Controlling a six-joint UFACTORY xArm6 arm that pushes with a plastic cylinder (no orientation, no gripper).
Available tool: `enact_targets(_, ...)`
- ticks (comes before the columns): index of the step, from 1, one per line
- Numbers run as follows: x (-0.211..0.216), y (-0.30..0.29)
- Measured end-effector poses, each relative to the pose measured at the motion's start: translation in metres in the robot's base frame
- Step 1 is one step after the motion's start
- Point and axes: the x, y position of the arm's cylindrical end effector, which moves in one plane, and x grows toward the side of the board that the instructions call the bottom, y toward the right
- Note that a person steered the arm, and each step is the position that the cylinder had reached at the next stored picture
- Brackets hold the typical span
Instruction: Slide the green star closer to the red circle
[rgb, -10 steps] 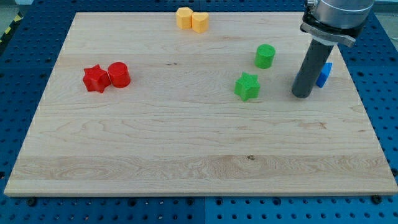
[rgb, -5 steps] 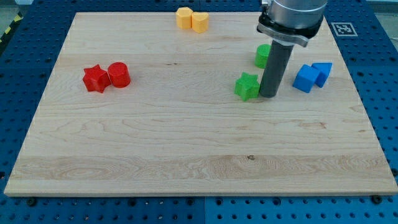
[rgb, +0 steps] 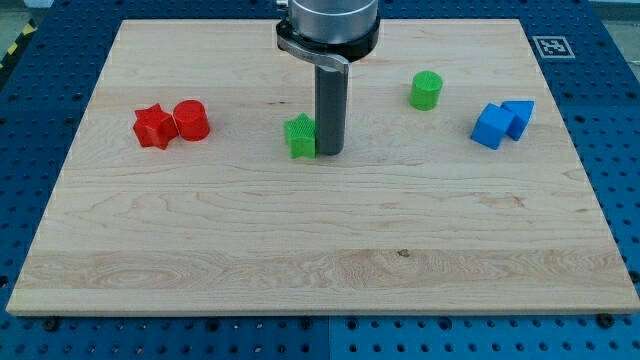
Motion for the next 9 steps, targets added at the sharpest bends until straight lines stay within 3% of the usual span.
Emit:
enact_targets(4,-0.003,-0.068)
enact_targets(7,-0.046,-0.103)
enact_targets(8,-0.027,-0.078)
enact_targets(9,0.030,-0.078)
